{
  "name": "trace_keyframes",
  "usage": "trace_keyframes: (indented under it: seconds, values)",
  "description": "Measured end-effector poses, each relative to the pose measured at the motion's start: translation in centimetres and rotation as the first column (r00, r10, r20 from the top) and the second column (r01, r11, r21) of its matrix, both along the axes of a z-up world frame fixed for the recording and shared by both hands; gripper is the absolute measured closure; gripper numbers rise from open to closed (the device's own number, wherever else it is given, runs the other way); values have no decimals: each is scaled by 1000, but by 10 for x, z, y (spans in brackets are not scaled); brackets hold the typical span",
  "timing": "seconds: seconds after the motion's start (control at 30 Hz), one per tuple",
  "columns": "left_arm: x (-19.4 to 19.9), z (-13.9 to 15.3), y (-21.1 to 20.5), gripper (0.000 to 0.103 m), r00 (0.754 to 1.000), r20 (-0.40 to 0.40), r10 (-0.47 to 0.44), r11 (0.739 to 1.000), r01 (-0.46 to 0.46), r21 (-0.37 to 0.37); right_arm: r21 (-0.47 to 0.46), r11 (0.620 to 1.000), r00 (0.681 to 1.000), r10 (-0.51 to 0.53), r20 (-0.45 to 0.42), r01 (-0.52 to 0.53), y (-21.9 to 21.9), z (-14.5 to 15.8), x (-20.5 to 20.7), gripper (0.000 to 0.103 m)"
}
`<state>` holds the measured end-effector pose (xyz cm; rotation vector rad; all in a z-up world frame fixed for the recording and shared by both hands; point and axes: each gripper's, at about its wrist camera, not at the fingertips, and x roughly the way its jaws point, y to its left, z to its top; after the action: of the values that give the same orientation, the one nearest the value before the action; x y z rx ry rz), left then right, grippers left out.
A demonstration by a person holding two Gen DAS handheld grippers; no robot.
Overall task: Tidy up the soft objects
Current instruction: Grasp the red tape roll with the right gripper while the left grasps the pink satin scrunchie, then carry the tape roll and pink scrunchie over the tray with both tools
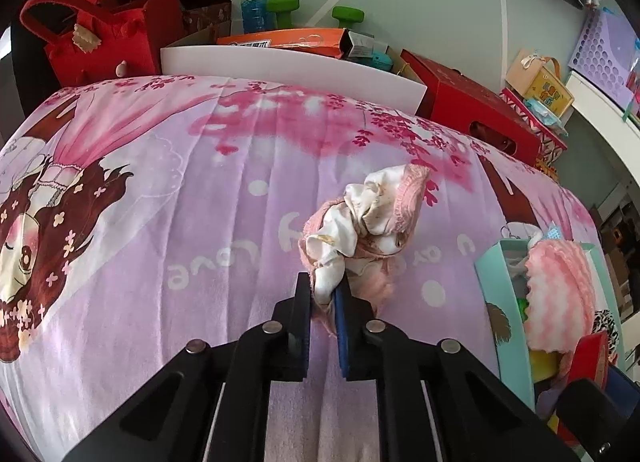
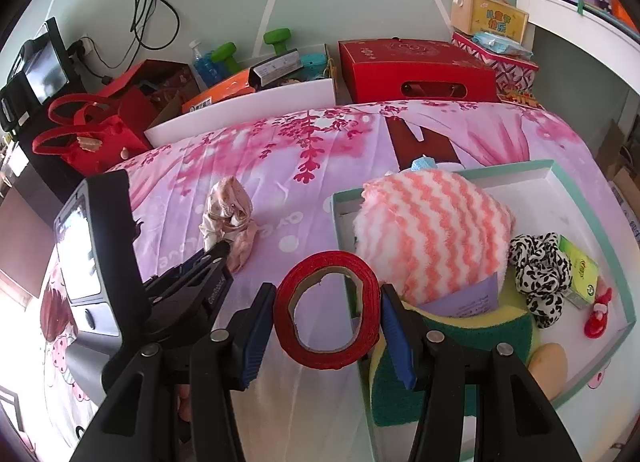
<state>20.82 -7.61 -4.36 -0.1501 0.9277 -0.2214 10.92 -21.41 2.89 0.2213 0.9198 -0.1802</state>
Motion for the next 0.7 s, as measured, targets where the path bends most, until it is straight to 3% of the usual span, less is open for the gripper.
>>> trace_keyframes:
  seconds: [0.27, 0.7]
  values:
    - [-7, 12, 12, 93, 999, 19, 40, 999, -40, -20, 13, 1000, 1000, -10, 15, 10, -6, 3, -5, 48]
    - [-29, 52, 19, 93, 990, 134, 47, 999, -44, -26, 28, 999, 998, -22, 60, 21, -12, 15, -13, 48]
